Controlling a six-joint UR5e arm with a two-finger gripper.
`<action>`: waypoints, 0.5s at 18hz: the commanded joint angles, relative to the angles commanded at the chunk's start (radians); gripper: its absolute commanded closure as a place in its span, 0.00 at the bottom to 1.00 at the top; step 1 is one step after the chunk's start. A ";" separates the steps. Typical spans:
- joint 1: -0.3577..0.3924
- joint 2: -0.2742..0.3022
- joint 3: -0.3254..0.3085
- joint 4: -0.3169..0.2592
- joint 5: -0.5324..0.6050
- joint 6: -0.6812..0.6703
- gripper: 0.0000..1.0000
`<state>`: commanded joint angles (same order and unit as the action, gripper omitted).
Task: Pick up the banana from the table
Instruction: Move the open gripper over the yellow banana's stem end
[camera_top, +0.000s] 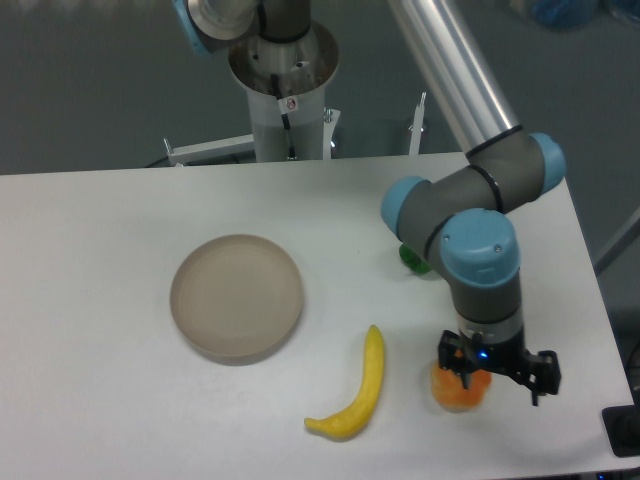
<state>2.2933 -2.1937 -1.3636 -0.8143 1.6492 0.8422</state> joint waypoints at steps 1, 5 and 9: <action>-0.005 0.009 -0.015 -0.040 -0.034 0.000 0.00; -0.038 0.019 -0.074 -0.094 -0.049 0.005 0.00; -0.058 0.006 -0.124 -0.080 -0.147 0.002 0.00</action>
<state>2.2351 -2.1874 -1.4878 -0.8944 1.5019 0.8437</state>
